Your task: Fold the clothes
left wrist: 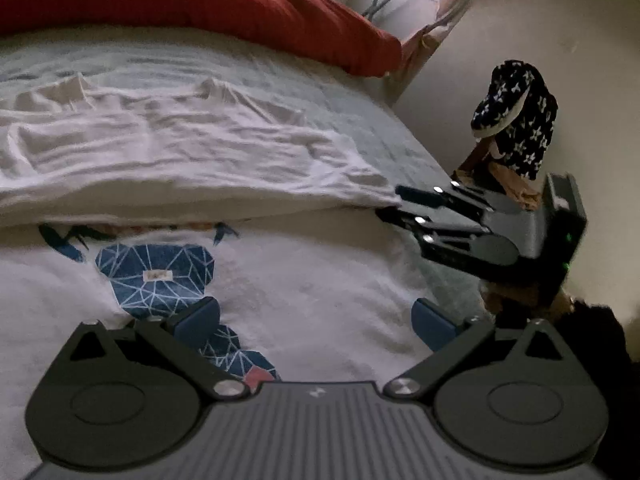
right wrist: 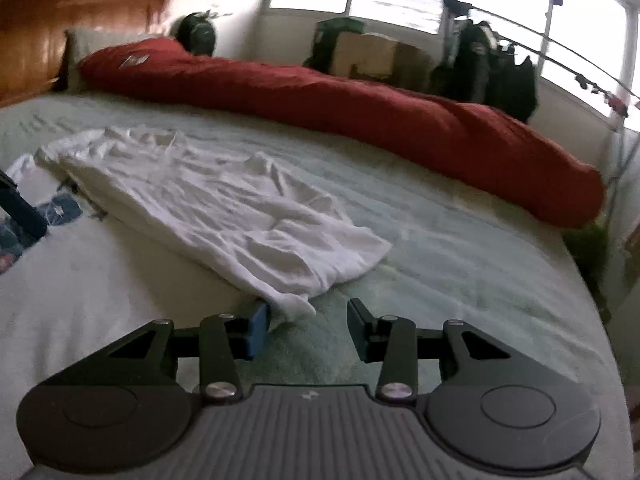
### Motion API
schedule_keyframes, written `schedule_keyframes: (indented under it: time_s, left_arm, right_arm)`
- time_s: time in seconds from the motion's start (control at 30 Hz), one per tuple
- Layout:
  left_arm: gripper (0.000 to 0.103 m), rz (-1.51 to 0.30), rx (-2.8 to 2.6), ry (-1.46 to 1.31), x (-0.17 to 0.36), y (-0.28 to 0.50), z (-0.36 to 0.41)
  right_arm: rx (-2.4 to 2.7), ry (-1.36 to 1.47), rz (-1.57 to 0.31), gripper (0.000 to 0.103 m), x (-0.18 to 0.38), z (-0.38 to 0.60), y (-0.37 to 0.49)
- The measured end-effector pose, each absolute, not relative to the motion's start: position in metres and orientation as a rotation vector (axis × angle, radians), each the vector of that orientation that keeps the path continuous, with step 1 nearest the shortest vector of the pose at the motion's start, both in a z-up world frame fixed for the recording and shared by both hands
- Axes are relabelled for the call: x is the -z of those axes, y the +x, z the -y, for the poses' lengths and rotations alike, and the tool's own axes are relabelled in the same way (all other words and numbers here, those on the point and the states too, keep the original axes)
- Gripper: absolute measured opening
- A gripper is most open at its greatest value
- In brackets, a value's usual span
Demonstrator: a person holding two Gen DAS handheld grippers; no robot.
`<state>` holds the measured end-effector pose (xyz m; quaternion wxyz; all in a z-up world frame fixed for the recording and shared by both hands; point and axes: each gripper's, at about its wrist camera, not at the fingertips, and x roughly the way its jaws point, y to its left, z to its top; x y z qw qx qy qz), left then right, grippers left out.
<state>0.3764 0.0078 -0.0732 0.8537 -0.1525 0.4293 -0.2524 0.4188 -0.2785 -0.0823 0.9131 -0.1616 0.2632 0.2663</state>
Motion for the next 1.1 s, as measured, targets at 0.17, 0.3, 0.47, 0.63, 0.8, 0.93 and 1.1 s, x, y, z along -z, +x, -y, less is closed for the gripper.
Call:
schedule_keyframes:
  time_s: [0.17,0.3,0.47,0.63,0.8,0.93,1.1]
  left_arm:
    - [0.101,-0.890,0.551,-0.328,0.076,0.376,-0.011]
    - [0.101,-0.887,0.545,-0.320,0.075,0.372,-0.012]
    - [0.101,-0.884,0.543,-0.325,0.076,0.367,-0.017]
    - [0.102,-0.883,0.535,-0.326,0.073,0.366,-0.022]
    - [0.102,-0.879,0.542,-0.345,0.076,0.365,-0.026]
    - [0.102,-0.878,0.553,-0.354,0.079,0.368,-0.028]
    - [0.102,-0.871,0.578,-0.354,0.080,0.371,-0.032]
  right_arm:
    - [-0.587,-0.311,-0.565,0.018,0.087,0.268,0.425]
    - [-0.548,-0.074,-0.639,0.007,0.072,0.284,0.420]
    - [-0.518,0.180,-0.820,0.000,0.079,0.313,0.412]
    - [-0.483,0.200,-0.790,0.011,0.069,0.322,0.403]
    - [-0.491,0.426,-0.764,0.050,0.062,0.335,0.446]
    - [-0.462,0.521,-0.836,0.051,0.084,0.331,0.503]
    - [-0.445,0.496,-0.803,0.004,0.100,0.320,0.535]
